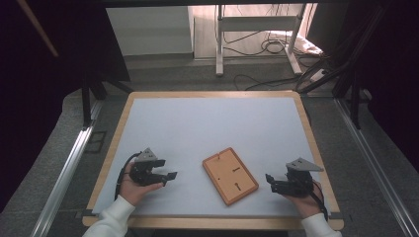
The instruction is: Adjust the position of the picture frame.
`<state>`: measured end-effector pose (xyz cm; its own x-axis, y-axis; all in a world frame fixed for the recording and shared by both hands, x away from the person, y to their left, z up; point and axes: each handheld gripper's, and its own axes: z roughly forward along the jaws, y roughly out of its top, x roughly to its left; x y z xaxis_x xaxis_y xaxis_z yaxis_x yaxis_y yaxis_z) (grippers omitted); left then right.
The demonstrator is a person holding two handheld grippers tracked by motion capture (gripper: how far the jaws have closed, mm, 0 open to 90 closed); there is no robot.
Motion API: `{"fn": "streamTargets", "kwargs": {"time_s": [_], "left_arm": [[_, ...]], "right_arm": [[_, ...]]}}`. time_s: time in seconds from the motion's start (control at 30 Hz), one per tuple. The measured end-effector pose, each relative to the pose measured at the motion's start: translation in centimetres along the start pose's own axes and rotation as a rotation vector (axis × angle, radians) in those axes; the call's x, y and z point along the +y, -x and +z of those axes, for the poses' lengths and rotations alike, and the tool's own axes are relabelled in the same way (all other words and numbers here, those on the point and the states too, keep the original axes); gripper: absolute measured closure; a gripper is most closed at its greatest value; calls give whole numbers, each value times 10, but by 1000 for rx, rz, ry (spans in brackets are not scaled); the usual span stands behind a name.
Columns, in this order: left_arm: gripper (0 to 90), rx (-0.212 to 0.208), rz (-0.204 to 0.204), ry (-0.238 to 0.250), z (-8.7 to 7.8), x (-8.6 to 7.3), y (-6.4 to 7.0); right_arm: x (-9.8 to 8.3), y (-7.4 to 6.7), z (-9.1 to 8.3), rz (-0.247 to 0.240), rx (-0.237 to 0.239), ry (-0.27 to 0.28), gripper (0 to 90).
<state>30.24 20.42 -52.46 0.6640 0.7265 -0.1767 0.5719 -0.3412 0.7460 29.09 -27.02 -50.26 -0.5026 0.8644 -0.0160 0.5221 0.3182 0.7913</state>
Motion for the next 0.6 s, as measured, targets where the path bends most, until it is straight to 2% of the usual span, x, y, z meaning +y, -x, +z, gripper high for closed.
{"fn": "streamTargets", "kwargs": {"time_s": [0.3,0.6], "left_arm": [[261,16,15,-2,1,4,9],[267,14,24,-9,-1,4,10]], "right_arm": [[-5,-5,-10,-23,-12,20,139],[-4,-5,-5,-28,-4,13,144]]}}
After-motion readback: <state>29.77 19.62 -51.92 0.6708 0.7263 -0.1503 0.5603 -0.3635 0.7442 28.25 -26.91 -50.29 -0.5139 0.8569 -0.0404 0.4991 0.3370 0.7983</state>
